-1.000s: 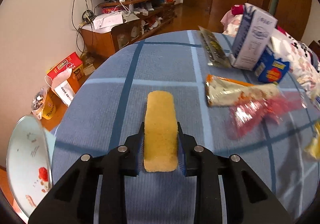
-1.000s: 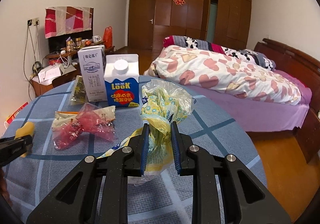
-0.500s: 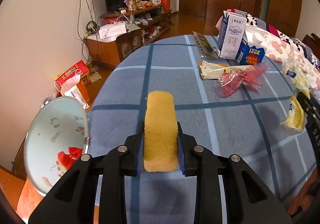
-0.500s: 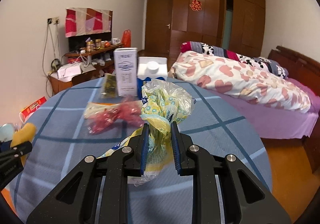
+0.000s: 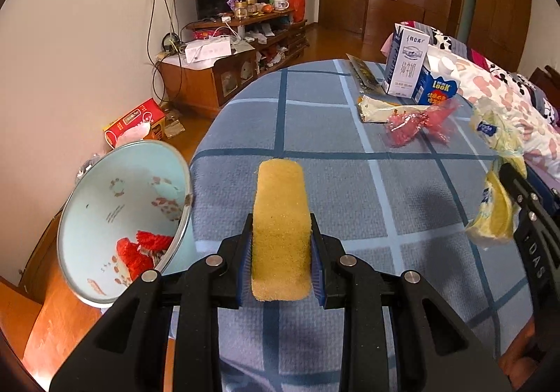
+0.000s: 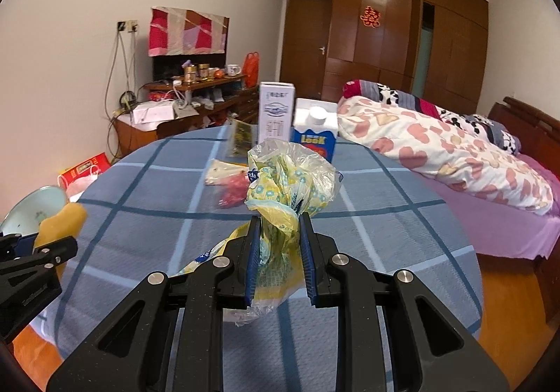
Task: Collect trash
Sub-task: 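Carry the sponge and plastic bag toward the blue bin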
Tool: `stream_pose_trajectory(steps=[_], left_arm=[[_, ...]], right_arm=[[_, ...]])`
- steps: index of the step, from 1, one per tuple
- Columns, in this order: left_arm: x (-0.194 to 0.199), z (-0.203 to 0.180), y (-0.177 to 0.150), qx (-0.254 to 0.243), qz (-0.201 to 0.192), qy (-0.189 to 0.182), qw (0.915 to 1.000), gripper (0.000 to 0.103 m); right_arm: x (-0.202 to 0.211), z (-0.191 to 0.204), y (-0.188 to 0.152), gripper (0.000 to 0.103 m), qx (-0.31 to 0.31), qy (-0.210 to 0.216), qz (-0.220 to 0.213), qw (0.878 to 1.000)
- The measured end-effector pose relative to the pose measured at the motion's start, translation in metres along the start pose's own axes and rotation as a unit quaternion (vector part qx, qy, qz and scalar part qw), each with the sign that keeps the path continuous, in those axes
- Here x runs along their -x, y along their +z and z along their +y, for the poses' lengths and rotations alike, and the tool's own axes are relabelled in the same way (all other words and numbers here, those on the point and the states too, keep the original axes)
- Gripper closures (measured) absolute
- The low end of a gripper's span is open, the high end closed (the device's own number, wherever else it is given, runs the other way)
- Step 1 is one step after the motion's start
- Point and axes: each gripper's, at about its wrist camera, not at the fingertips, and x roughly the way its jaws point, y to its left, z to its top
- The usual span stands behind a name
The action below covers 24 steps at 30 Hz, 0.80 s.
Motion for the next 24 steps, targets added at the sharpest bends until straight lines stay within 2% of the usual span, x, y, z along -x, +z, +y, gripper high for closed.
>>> stream_pose_trajectory(steps=[12, 24], left_arm=[[0.025, 0.009, -0.012, 0.002, -0.013, 0.000, 0.9999, 0.075], [0.042, 0.018, -0.024, 0.004, -0.020, 0.006, 0.9998, 0.075]], right_arm=[[0.026, 0.022, -0.012, 0.080, 0.023, 0.032, 0.000, 0.999], [0.046, 0.035, -0.015, 0.080, 0.040, 0.047, -0.010, 0.998]])
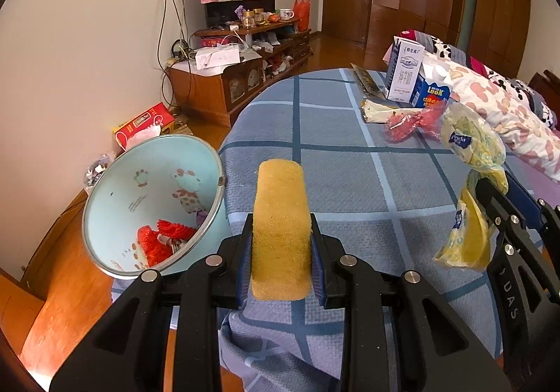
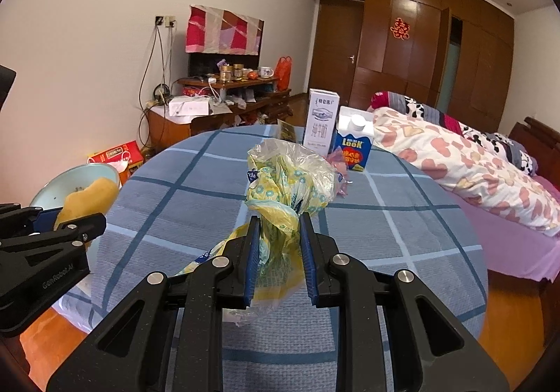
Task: Collect trash
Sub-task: 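Carry the sponge and plastic bag toward the blue bin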
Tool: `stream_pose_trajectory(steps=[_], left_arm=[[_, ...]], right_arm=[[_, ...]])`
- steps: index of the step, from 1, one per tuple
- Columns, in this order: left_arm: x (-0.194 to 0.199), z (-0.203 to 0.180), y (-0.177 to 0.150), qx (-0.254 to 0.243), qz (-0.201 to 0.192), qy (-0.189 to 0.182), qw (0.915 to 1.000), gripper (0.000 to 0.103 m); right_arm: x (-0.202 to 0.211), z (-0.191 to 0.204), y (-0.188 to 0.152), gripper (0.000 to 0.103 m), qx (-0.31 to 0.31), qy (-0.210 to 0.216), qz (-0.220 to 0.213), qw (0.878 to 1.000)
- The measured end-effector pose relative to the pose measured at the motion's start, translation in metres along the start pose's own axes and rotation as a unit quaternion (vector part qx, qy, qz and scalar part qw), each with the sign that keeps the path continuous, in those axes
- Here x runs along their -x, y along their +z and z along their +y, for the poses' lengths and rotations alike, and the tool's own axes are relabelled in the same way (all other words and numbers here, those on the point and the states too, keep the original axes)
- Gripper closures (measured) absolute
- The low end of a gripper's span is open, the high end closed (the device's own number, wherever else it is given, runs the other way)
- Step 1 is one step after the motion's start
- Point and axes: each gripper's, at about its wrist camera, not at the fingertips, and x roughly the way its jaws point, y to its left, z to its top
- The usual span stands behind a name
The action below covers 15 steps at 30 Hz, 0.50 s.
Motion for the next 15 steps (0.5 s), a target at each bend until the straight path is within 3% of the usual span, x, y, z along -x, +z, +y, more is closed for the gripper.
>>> stream_pose_trajectory(steps=[15], left_arm=[[0.012, 0.018, -0.006, 0.007, -0.009, 0.011, 0.9999, 0.075]], right_arm=[[0.011, 0.015, 0.003, 0.080, 0.015, 0.025, -0.008, 1.000]])
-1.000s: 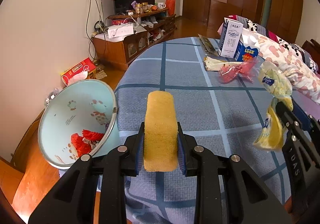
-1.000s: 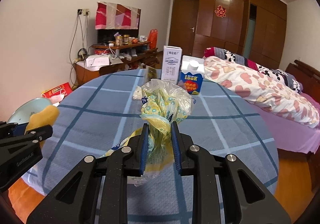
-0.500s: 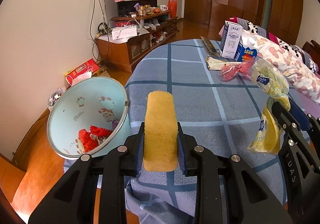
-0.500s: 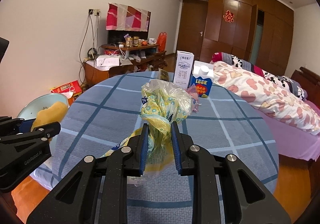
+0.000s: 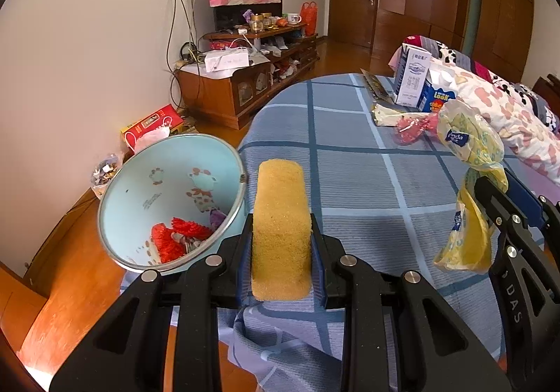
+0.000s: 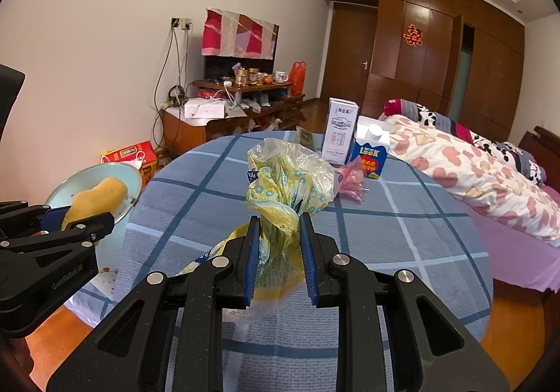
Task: Collect trash
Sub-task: 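Lower the sponge with the left tool while the right tool lowers the bag into the bin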
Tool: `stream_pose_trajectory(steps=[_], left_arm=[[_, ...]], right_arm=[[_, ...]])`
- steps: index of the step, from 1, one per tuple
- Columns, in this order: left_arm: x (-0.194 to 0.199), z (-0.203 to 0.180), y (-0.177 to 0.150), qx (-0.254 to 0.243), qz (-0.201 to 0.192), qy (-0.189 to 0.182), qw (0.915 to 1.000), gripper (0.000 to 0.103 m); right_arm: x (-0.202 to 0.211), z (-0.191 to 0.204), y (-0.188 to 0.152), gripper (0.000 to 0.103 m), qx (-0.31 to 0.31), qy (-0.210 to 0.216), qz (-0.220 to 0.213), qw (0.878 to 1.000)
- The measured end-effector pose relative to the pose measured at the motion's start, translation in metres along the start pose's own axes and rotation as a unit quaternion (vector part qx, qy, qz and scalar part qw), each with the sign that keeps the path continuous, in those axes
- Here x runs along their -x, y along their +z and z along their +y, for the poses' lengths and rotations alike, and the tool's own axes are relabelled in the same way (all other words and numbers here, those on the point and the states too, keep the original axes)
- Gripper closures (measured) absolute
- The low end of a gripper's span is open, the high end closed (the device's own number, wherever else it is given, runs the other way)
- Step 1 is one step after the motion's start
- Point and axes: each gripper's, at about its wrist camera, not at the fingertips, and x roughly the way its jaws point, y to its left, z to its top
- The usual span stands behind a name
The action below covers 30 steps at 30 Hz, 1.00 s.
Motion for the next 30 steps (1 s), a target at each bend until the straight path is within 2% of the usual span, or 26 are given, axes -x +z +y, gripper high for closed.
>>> stream_pose_trajectory(steps=[18, 30], left_arm=[[0.005, 0.036, 0.001, 0.027, -0.008, 0.024, 0.9993, 0.075], [0.001, 0.069, 0.003, 0.059, -0.007, 0.044, 0.9972, 0.075]], right_arm=[[0.005, 0.028, 0.015, 0.080, 0.026, 0.041, -0.014, 0.999], [0.002, 0.064, 0.025, 0.080, 0.050, 0.074, -0.022, 0.996]])
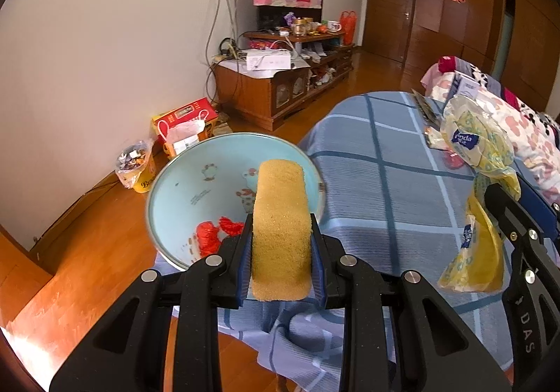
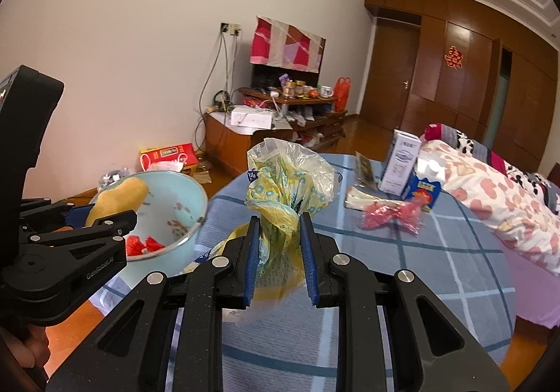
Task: Collect trash
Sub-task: 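Lower the sponge with the left tool while the right tool lowers the bag into the bin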
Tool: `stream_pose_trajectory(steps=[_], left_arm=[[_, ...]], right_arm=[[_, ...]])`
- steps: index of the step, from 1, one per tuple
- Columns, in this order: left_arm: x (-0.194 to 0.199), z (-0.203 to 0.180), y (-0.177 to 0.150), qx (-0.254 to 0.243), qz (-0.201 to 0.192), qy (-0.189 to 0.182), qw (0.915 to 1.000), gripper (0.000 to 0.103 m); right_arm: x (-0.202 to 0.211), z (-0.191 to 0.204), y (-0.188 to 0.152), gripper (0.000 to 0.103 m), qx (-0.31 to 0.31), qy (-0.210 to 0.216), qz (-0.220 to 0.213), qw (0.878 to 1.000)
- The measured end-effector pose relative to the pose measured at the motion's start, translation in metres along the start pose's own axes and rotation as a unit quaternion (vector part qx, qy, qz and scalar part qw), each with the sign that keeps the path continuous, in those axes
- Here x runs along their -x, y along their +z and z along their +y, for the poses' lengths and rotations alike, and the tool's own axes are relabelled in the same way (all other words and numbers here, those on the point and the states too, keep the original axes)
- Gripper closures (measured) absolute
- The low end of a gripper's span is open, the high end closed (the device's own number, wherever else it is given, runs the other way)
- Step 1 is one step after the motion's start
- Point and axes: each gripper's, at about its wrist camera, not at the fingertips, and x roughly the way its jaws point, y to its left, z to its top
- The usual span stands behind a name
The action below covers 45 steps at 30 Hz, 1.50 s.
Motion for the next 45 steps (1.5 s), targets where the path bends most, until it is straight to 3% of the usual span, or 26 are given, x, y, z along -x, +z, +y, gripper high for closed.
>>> stream_pose_trajectory(steps=[18, 39, 45], left_arm=[[-0.029, 0.077, 0.012, 0.082, 0.009, 0.050, 0.9953, 0.075], [-0.087, 0.086, 0.013, 0.084, 0.058, 0.057, 0.9932, 0.075], [-0.093, 0.091, 0.013, 0.086, 0.065, 0.062, 0.9922, 0.075]], right_arm=[[-0.044, 0.043, 0.024, 0.080, 0.029, 0.056, 0.002, 0.998], [-0.120, 0.095, 0.031, 0.078, 0.067, 0.124, 0.085, 0.986], [-0.138, 0.104, 0.029, 0.069, 0.091, 0.135, 0.106, 0.981]])
